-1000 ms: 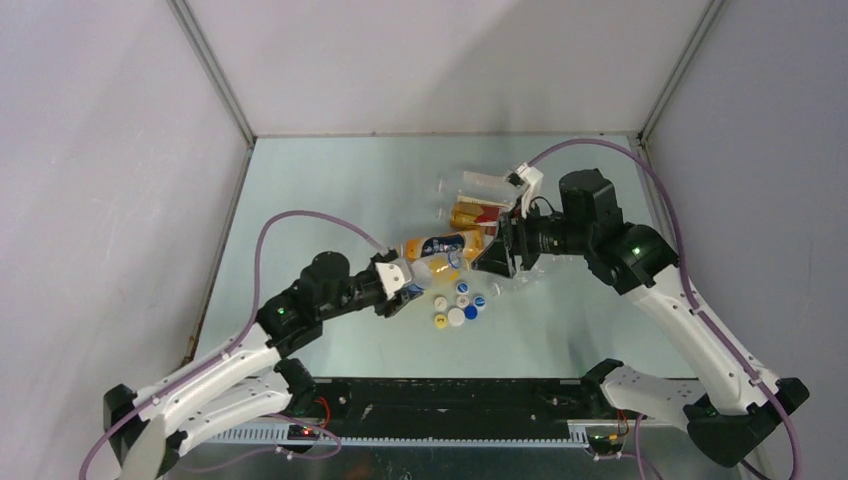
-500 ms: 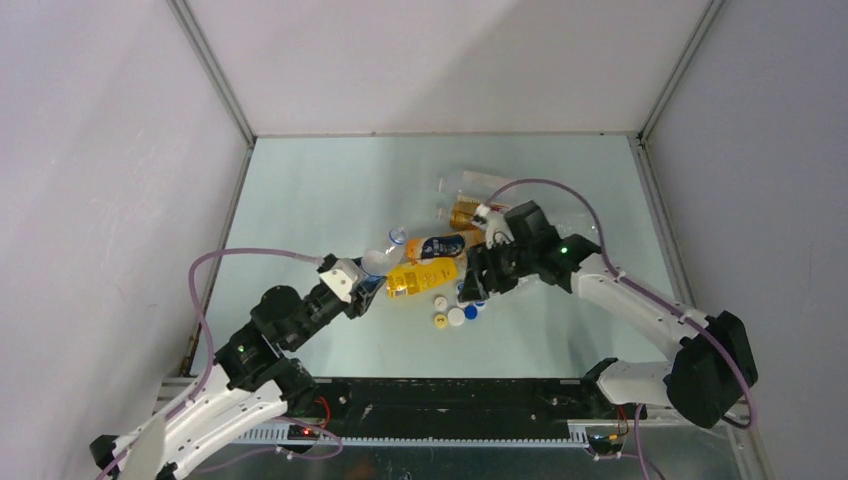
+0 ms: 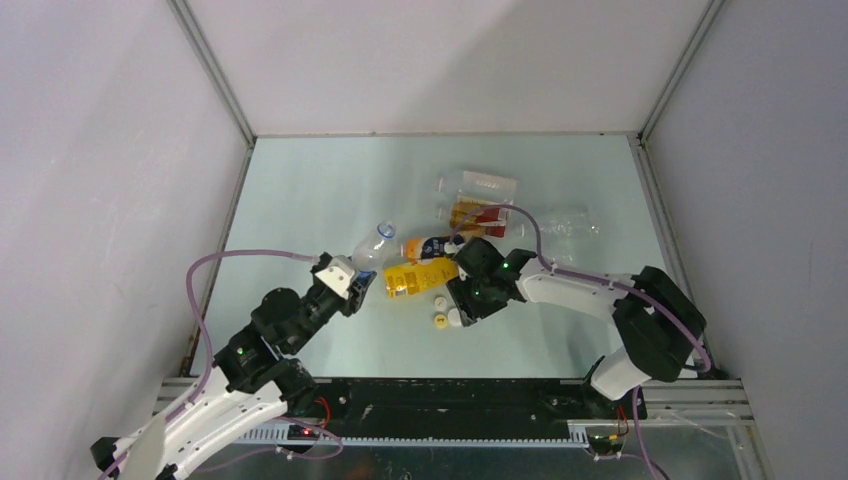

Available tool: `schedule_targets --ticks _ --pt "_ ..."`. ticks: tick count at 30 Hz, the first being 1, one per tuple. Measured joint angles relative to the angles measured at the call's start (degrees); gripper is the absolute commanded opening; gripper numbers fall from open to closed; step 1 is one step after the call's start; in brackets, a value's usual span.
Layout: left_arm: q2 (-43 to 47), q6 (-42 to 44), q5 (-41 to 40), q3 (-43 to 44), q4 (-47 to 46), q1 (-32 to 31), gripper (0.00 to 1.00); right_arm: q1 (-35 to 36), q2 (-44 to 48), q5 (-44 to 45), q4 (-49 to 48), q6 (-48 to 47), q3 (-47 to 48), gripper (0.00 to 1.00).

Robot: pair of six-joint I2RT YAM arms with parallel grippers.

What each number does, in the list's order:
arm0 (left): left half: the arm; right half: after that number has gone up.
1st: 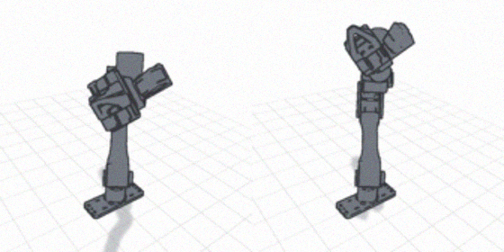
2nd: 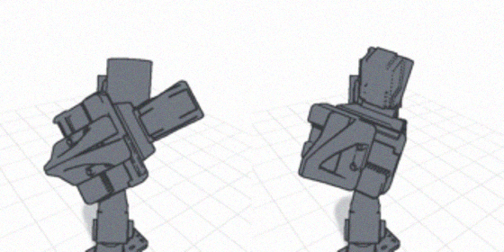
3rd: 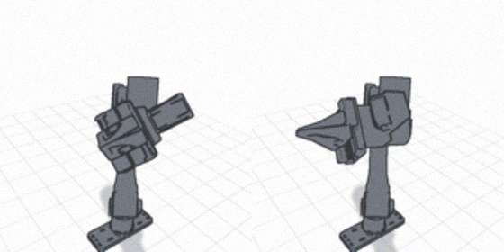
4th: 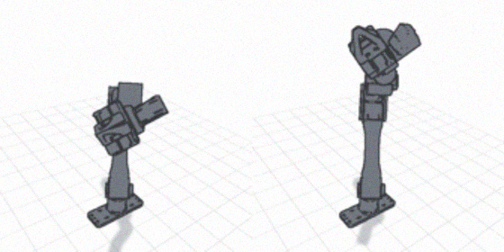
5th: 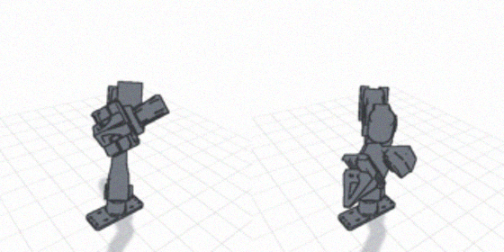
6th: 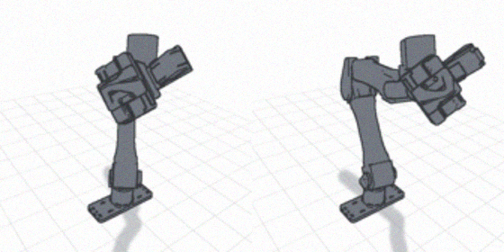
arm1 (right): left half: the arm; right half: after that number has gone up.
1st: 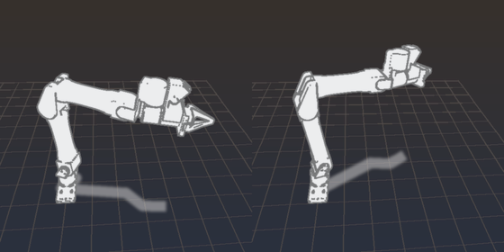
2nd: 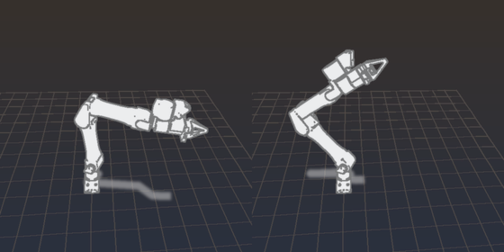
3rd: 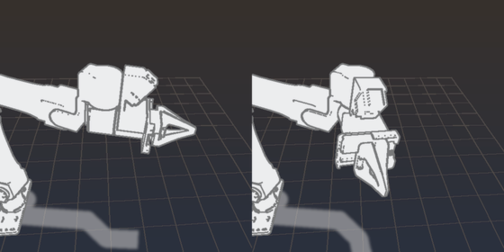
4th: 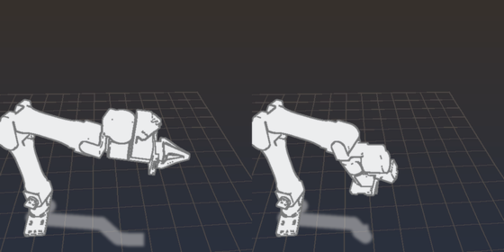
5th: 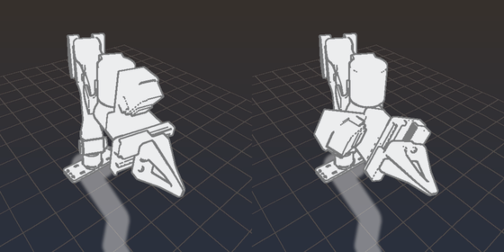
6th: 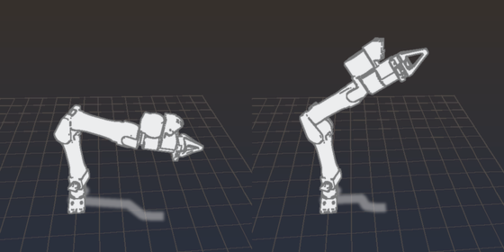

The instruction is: Screw on the bottle caps

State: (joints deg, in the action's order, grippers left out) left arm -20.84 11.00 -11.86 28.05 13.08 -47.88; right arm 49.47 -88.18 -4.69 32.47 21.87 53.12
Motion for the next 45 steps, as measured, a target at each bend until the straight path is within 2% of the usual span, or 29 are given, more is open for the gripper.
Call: schedule_targets --ticks 8,27,33,38,42,45 --pt "0.0 0.0 -2.01 -0.17 -0.07 -0.02 0.49 0.98 -5.35 4.98 -1.68 0.81 -0.94 0.51" --pt "-0.02 0.0 -2.56 -0.2 -0.07 0.0 0.45 4.46 -9.2 12.72 -6.23 2.1 1.9 0.41" --pt "-0.02 0.0 -2.54 -0.2 -0.04 0.0 0.45 5.81 -9.68 13.46 -6.43 3.21 2.45 0.29" --pt "-0.11 0.0 -2.49 -0.2 -0.04 0.0 0.44 5.9 -9.38 13.25 -5.68 3.63 2.45 0.12" --pt "-0.55 0.02 -2.1 -0.2 -0.02 0.0 0.45 5.9 -7.32 11.58 -3.04 3.39 1.73 0.08" --pt "-1.36 0.07 -1.2 -0.2 0.39 0.0 0.46 5.33 -2.1 9.51 -0.79 2.49 1.14 0.07"
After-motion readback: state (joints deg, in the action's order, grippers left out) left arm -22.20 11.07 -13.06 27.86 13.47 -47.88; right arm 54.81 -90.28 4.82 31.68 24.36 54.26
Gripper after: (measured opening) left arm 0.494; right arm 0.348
